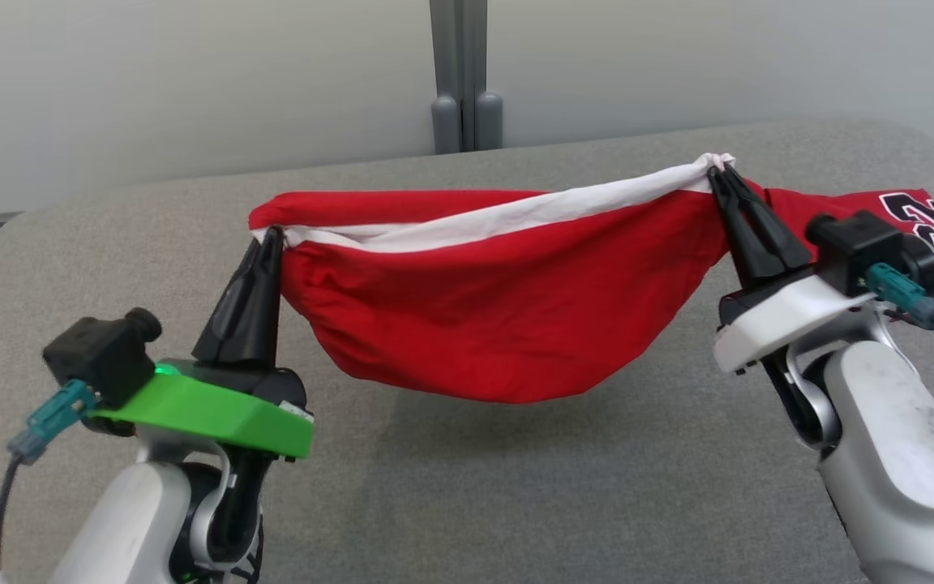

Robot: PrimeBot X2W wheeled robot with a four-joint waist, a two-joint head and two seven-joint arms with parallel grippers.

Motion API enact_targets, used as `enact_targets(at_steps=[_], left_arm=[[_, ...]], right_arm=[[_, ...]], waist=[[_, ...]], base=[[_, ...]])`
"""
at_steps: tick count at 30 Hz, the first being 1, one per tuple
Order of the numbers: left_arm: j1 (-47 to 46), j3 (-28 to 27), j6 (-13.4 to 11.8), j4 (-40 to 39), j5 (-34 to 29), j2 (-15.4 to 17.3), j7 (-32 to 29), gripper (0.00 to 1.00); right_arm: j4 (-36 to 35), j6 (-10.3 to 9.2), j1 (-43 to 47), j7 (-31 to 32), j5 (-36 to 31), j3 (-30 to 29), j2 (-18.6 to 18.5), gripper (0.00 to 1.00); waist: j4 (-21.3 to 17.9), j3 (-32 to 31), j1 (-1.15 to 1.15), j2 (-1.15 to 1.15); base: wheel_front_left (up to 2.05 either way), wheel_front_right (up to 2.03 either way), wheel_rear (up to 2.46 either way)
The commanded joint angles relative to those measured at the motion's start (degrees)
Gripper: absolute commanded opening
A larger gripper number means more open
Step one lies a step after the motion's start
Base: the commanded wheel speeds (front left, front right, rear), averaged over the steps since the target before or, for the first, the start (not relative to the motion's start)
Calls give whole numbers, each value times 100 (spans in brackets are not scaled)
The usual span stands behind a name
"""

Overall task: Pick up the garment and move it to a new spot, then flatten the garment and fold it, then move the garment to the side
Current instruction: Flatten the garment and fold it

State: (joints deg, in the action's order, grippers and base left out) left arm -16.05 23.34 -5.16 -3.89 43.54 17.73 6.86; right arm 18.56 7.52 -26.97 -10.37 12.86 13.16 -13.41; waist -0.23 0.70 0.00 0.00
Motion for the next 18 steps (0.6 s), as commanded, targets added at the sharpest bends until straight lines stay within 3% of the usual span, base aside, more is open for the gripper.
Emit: enact_targets(at_steps=[1,10,14,18], left_arm=[[127,-86,-77,-292,74,99,-30,0],[408,-411,-534,-1922,162,380,-379,0],[443,-365,-644,-2024,158,428,-536,0],[420,-193,-599,-1672,196,334,-622,0]], right_arm=[[-476,-7,277,113,-74,-180,-36,0],[-3378,-7,1508,1010,-418,-978,186,0],[-3760,-7,1763,1305,-416,-943,286,0],[-3351,-7,1744,1452,-238,-712,333,0]], waist=[[-63,-113,0,0],[-150,-37,0,0],[-172,146,0,0],[-169,423,0,0]], base=[[0,0,0],[0,0,0],[0,0,0],[0,0,0]])
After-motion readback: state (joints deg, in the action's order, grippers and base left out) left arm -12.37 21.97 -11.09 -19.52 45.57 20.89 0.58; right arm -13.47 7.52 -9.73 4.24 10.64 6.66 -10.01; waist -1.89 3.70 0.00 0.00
